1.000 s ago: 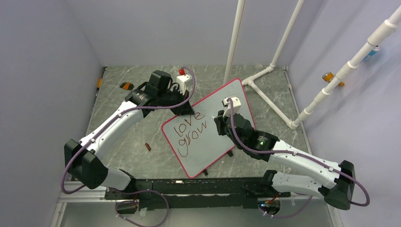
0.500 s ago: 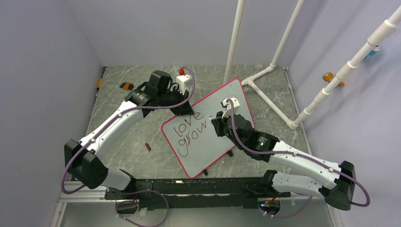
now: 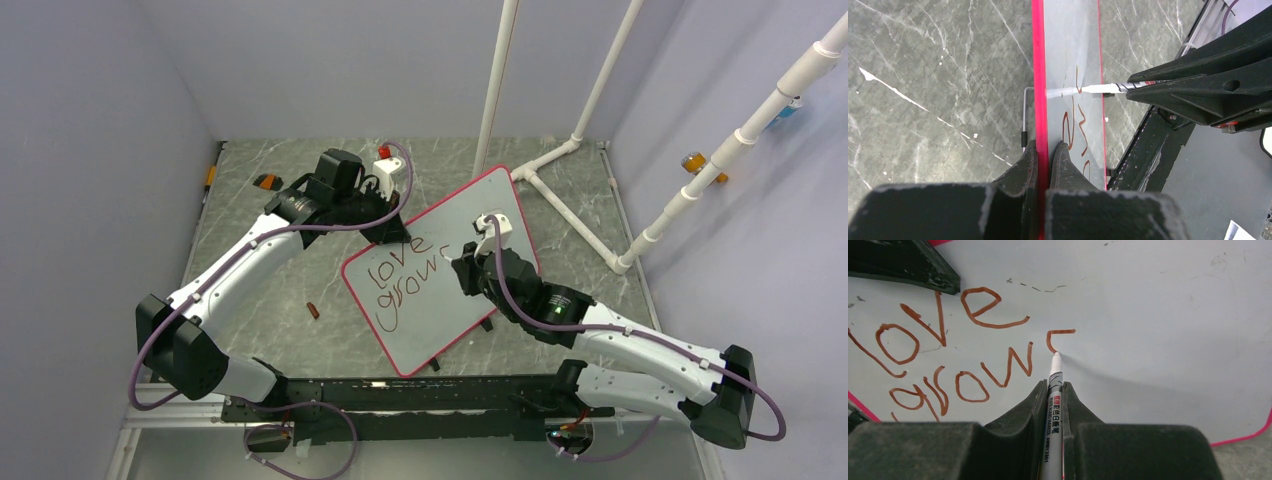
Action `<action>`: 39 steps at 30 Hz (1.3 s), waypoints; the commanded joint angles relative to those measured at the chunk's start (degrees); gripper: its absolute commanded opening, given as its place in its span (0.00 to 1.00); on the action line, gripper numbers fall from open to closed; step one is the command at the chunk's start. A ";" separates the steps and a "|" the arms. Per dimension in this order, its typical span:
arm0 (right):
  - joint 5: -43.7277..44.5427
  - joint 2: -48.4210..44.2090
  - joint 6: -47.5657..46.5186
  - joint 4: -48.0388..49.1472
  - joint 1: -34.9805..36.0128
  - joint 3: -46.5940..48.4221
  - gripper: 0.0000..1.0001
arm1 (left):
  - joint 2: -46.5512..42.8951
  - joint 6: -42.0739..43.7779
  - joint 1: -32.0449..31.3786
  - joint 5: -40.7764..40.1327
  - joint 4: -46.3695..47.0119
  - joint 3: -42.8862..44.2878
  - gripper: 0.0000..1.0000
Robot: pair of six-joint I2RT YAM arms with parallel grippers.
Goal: Write a sentence on the whiteboard
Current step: Write a sentence.
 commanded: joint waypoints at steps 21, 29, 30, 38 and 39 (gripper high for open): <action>0.36 -0.93 3.10 -4.55 -0.01 -3.01 0.00 | -1.88 9.39 -0.33 -9.62 2.41 -0.38 0.00; -5.38 -1.57 0.96 -0.96 0.06 -2.48 0.00 | -1.88 9.31 -0.36 -9.56 2.50 -0.41 0.00; -5.88 -1.73 0.63 -0.56 0.08 -2.22 0.00 | -1.82 9.27 -0.36 -9.56 2.51 -0.41 0.00; -10.84 -7.77 -1.93 3.25 0.03 -1.72 0.00 | -1.68 9.39 -0.36 -9.82 2.49 -0.53 0.00; -11.12 -9.00 -2.04 3.52 0.07 -1.96 0.00 | -1.69 9.38 -0.36 -9.78 2.49 -0.52 0.00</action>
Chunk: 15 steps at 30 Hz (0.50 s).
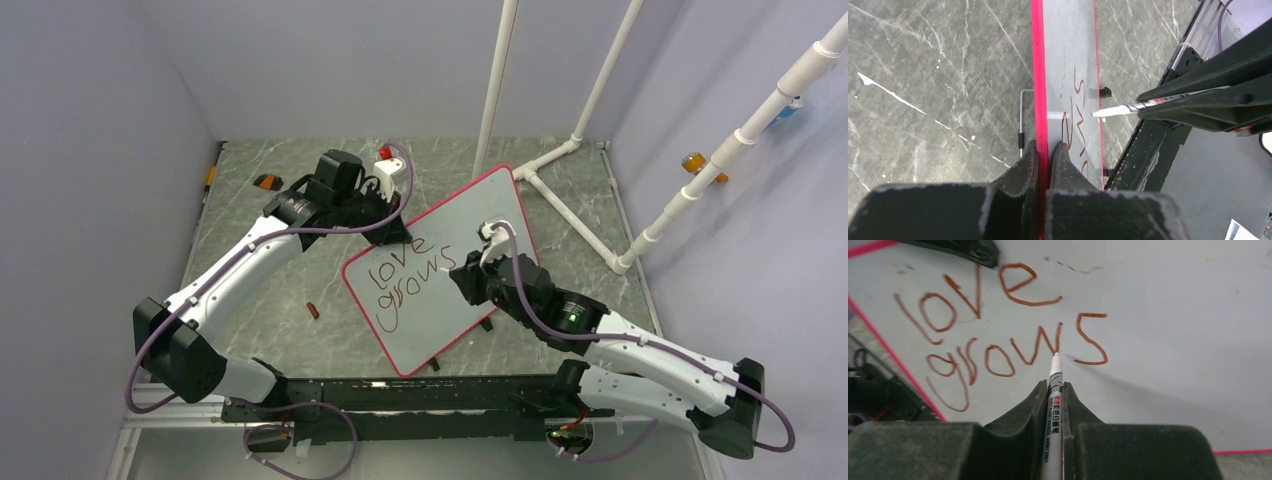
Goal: Write a sentence on the whiteboard
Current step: Write a sentence.
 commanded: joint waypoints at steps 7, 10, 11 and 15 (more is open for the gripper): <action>-0.34 -11.28 -2.47 6.67 0.15 -2.20 0.00 | -1.19 9.34 0.00 -9.63 2.25 -0.42 0.00; 3.95 -11.69 -2.34 5.59 0.11 -2.20 0.00 | -1.07 9.40 -0.02 -9.72 2.25 -0.53 0.00; 5.86 -11.40 -2.31 4.89 0.11 -1.92 0.00 | -0.97 9.45 0.02 -9.72 2.29 -0.53 0.00; 11.24 -9.37 -3.71 3.14 -0.10 -0.97 0.00 | -0.84 9.44 -0.03 -9.87 2.16 -0.52 0.00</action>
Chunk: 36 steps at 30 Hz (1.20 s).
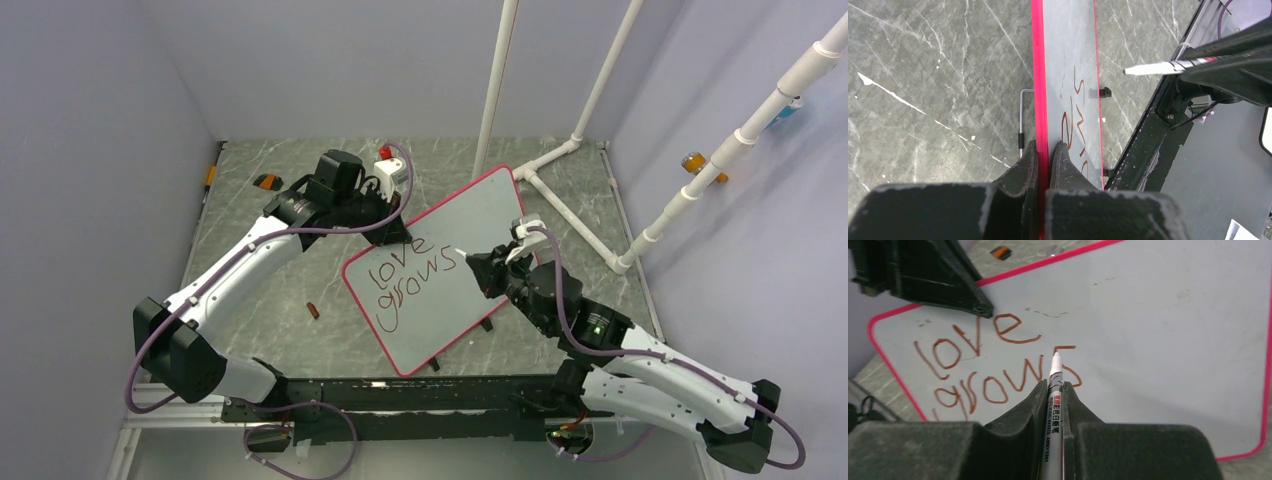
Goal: Write a sentence on the whiteboard
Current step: Write a sentence.
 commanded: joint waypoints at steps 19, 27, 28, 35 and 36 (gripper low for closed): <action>-2.37 4.49 -5.66 0.19 -13.35 0.52 0.00 | -0.18 9.40 0.00 -9.61 2.23 -0.37 0.00; -5.60 7.96 -5.90 2.85 -15.81 1.72 0.00 | -0.27 9.38 -0.05 -9.78 2.20 -0.53 0.00; -6.04 8.34 -5.92 3.24 -16.04 1.81 0.00 | -0.25 9.37 -0.09 -9.70 2.18 -0.53 0.00; -8.19 10.74 -6.03 5.34 -16.72 1.92 0.00 | -0.41 9.44 -0.27 -9.54 2.27 -0.53 0.00; -8.46 11.05 -6.07 5.47 -16.78 1.99 0.00 | -0.35 9.37 -0.22 -9.52 2.20 -0.49 0.00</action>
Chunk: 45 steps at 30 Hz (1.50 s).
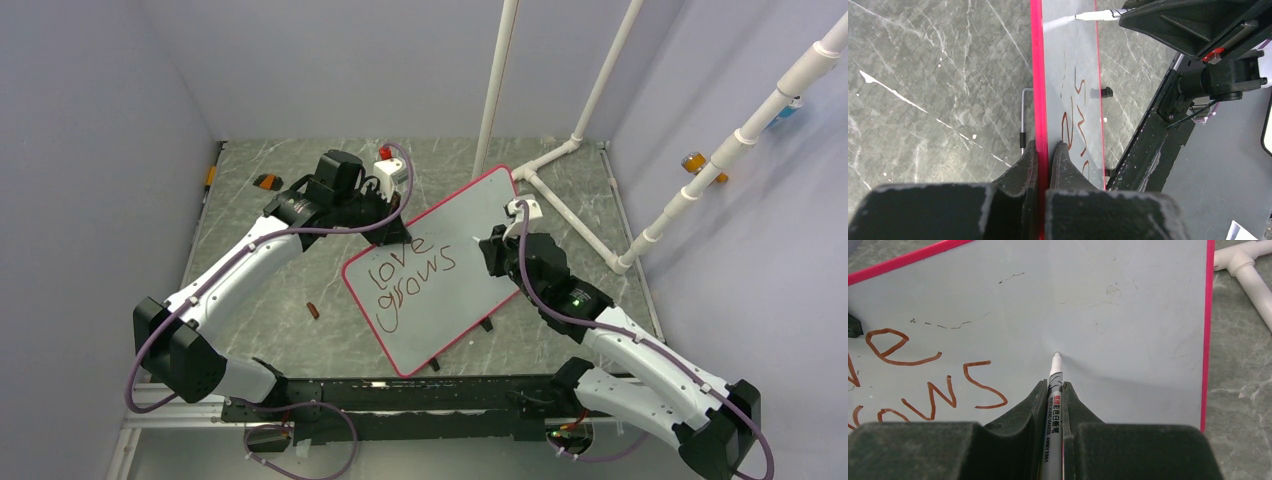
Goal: Write a sentence on the whiteboard
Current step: Write a sentence.
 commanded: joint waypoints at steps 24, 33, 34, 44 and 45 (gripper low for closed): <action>-8.09 -2.61 2.15 1.46 -0.37 -3.88 0.00 | -0.19 9.46 -0.15 -9.35 2.24 -0.27 0.00; -4.23 -2.68 2.87 -0.72 -0.38 -3.91 0.00 | -0.09 9.44 -0.19 -9.26 2.23 -0.29 0.00; -3.39 -2.28 2.58 -0.97 -0.39 -3.40 0.00 | -0.09 9.45 -0.17 -9.30 2.19 -0.29 0.00; -1.18 2.58 -0.41 -0.12 -0.36 3.19 0.00 | 0.18 9.47 -0.25 -9.17 2.16 -0.21 0.00; -1.31 2.95 -0.52 0.24 -0.34 3.68 0.00 | 0.24 9.45 -0.25 -9.15 2.18 -0.14 0.00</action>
